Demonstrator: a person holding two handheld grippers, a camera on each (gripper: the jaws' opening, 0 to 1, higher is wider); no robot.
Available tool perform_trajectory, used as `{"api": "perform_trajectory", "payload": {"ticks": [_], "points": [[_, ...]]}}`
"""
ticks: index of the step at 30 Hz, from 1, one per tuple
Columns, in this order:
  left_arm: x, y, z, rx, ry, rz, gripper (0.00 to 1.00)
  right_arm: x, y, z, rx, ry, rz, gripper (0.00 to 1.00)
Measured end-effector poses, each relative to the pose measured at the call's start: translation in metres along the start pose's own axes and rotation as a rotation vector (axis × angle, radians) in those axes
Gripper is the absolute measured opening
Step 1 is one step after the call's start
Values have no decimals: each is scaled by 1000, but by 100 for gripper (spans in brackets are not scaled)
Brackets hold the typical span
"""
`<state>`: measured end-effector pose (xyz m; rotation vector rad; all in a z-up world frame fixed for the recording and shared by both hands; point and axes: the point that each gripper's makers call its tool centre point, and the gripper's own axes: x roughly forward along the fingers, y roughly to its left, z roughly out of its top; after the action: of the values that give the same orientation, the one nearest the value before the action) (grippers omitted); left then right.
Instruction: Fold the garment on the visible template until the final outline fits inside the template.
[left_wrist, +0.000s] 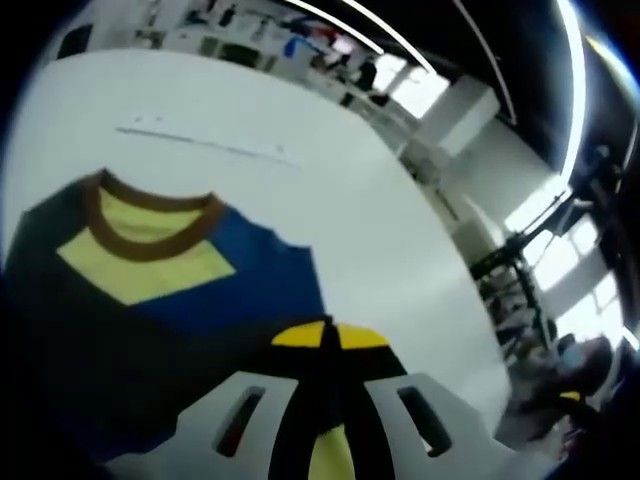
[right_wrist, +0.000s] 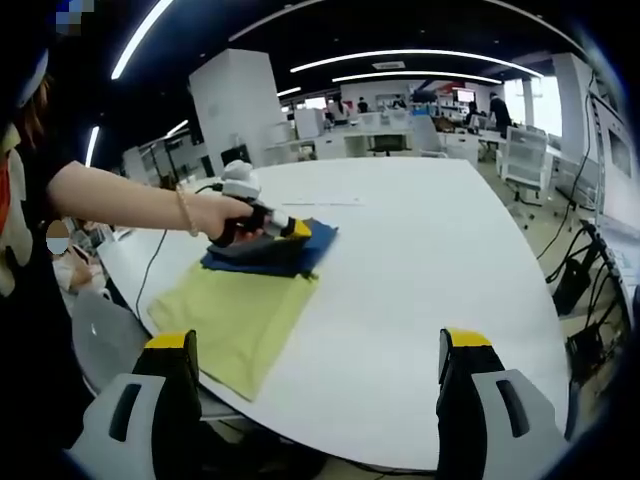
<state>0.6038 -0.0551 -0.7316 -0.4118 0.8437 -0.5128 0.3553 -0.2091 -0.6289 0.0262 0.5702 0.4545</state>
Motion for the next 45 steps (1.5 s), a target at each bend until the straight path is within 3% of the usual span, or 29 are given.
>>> {"api": "perform_trajectory", "payload": {"ticks": [30, 33, 38, 45], "points": [[27, 4, -22, 2, 48, -20, 0, 12, -15, -10, 13, 27, 13, 100], [29, -4, -23, -20, 43, -67, 0, 10, -16, -10, 16, 24, 7, 100], [29, -11, -25, -11, 32, -85, 0, 9, -16, -11, 16, 26, 5, 100], [12, -16, -25, 5, -6, -139, 3, 8, -15, -7, 17, 16, 5, 100]]}}
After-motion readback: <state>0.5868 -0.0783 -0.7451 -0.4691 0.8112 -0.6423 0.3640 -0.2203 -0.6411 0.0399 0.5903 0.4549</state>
